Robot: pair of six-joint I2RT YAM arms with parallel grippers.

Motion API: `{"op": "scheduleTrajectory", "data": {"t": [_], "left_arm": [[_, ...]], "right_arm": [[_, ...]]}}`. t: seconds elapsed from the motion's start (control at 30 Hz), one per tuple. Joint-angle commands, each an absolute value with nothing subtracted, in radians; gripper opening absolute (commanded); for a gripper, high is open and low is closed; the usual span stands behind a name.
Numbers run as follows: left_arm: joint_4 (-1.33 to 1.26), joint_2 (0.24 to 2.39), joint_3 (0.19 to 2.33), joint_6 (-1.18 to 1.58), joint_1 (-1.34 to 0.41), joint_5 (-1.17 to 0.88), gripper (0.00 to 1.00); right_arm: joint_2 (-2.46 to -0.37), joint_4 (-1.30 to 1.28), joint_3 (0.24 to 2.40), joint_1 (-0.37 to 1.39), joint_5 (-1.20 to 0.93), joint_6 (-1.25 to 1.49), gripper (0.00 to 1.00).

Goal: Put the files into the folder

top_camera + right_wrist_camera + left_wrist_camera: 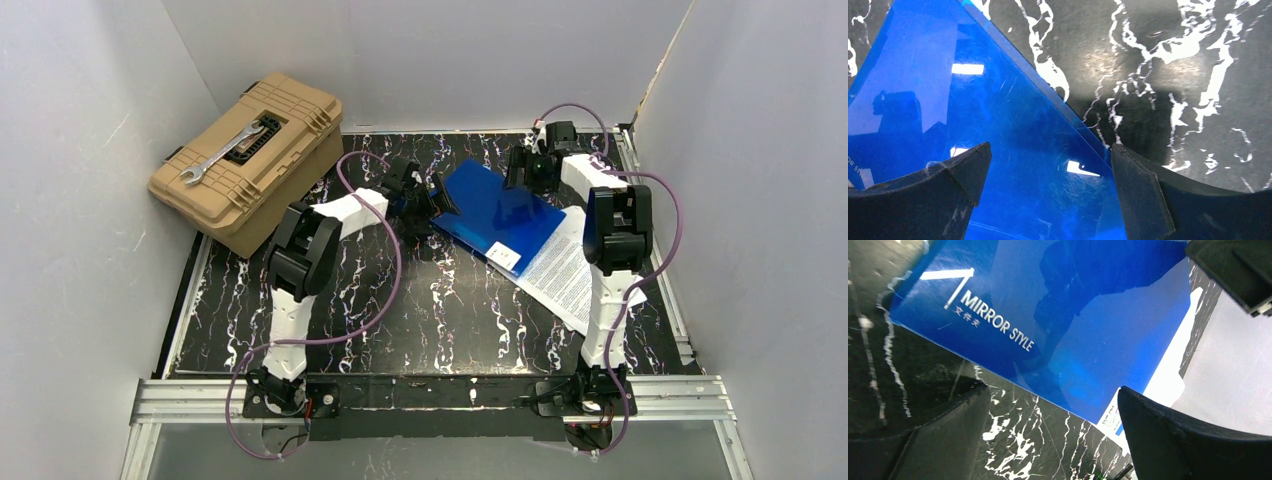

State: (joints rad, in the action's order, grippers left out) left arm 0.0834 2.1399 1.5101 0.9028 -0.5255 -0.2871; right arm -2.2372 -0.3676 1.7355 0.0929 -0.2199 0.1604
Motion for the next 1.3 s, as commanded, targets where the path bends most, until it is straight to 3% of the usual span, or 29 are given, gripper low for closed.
{"op": "scheduleTrajectory", "data": {"t": [0.0,0.9,1.27], "left_arm": [[0.164,2.170,1.511,0.885,-0.479,-0.284,0.98],[0.352,1.800,1.216,0.764,-0.333,-0.218,0.98],[0.512,1.682,1.183,0.670,-0.332,-0.193,0.98]], "right_arm": [[-2.214,-0.400,1.649,0.141,-0.284,0.193,0.98],[-1.757,-0.251,1.117,0.524,-0.189,0.364,0.98],[-1.424,-0.324,0.878,0.568,-0.062,0.403,0.98]]}}
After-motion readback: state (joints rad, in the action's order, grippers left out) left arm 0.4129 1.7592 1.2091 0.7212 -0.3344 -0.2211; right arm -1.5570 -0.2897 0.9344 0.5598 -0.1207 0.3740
